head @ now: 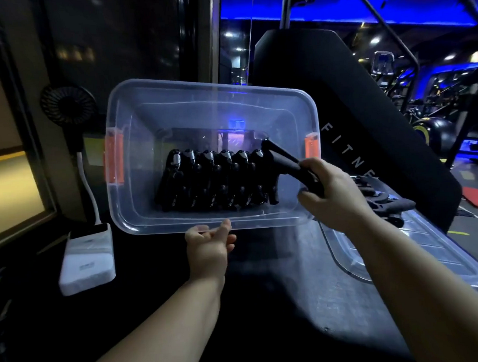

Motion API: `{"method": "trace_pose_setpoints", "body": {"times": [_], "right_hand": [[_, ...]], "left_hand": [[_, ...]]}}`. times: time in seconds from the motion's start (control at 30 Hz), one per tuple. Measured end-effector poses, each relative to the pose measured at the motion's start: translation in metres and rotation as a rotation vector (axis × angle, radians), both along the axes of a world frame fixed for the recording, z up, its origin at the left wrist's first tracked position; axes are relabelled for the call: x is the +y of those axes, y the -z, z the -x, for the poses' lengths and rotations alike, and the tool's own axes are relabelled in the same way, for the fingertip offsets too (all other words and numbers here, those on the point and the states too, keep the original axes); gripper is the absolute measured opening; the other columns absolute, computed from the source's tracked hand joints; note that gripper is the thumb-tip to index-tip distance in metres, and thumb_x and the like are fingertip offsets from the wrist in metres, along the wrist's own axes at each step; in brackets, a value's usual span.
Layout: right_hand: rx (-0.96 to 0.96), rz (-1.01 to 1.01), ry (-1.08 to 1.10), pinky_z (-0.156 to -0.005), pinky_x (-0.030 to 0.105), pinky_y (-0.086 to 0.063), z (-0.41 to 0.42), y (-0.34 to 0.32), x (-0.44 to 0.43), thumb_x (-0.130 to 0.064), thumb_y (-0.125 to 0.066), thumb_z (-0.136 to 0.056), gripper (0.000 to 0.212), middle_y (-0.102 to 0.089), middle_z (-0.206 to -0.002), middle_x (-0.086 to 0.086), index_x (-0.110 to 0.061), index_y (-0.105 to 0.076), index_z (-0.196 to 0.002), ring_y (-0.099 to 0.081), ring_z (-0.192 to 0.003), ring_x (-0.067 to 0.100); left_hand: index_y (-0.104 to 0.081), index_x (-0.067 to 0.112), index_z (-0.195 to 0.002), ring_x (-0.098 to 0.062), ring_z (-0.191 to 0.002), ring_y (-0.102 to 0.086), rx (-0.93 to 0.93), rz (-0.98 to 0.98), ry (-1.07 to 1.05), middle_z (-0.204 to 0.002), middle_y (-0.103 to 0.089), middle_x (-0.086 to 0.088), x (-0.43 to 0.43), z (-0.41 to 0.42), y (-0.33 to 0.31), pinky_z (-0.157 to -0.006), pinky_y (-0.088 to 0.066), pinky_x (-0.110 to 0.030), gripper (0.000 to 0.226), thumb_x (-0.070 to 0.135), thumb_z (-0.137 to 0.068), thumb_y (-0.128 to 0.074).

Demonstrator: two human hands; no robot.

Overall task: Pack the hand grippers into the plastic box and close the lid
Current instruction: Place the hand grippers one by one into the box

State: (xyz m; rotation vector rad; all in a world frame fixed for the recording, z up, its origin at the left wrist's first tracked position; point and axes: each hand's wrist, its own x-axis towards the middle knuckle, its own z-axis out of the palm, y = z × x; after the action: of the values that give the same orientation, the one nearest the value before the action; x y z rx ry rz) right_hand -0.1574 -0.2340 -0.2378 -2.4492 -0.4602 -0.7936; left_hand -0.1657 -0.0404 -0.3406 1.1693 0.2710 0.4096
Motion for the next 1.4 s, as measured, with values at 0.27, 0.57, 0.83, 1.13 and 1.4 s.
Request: {"method": "trace_pose_setpoints", "body": {"times": [0.27, 0.57, 0.83, 1.13, 1.4], "right_hand": [[0.045, 0.238, 0.01, -0.077, 0.03, -0.039, -0.07, -0.018, 0.035, -0.021, -0.06, -0.078, 0.041, -0.064, -0.112, 0.011, -0.017, -0.058, -0.119, -0.055, -0.107, 0.031], [0.017, 0.336, 0.041, -0.076, 0.032, -0.04, -0.145, -0.033, 0.062, -0.027, -0.058, -0.08, 0.03, -0.061, -0.108, 0.009, -0.019, -0.059, -0.109, -0.055, -0.105, 0.033], [0.117, 0.437, 0.064, -0.079, 0.037, -0.048, -0.187, -0.035, 0.071, -0.032, -0.057, -0.079, 0.03, -0.062, -0.109, 0.015, -0.018, -0.057, -0.105, -0.059, -0.098, 0.036], [0.144, 0.504, 0.018, -0.09, 0.035, -0.043, -0.214, -0.037, 0.079, -0.019, -0.054, -0.089, 0.03, -0.061, -0.12, 0.014, -0.015, -0.062, -0.118, -0.056, -0.11, 0.033], [0.119, 0.431, -0.04, -0.094, 0.034, -0.04, -0.221, -0.028, 0.084, -0.034, -0.051, -0.097, 0.031, -0.062, -0.121, 0.013, -0.016, -0.063, -0.119, -0.055, -0.113, 0.03]], "left_hand": [[-0.043, 0.01, -0.105, -0.01, -0.062, -0.064, -0.009, 0.012, -0.016, -0.091, -0.068, -0.014, 0.001, -0.004, 0.004, -0.054, -0.049, -0.02, 0.027, 0.014, -0.089, -0.065], [-0.041, 0.022, -0.094, -0.005, -0.065, -0.065, 0.008, -0.03, -0.023, -0.093, -0.068, -0.009, 0.0, -0.002, 0.003, -0.052, -0.047, -0.014, 0.023, 0.021, -0.09, -0.064], [-0.039, 0.024, -0.096, -0.003, -0.063, -0.065, 0.025, -0.059, -0.007, -0.094, -0.069, -0.009, 0.001, -0.005, 0.006, -0.054, -0.046, -0.016, 0.025, 0.023, -0.09, -0.063], [-0.04, 0.02, -0.097, -0.001, -0.056, -0.06, 0.003, -0.072, -0.013, -0.08, -0.068, -0.009, 0.003, -0.008, 0.008, -0.052, -0.048, -0.014, 0.025, 0.02, -0.089, -0.064], [-0.041, 0.018, -0.096, -0.001, -0.052, -0.056, -0.014, -0.092, -0.036, -0.079, -0.064, -0.01, 0.003, -0.011, 0.009, -0.052, -0.048, -0.016, 0.024, 0.019, -0.089, -0.064]]}}
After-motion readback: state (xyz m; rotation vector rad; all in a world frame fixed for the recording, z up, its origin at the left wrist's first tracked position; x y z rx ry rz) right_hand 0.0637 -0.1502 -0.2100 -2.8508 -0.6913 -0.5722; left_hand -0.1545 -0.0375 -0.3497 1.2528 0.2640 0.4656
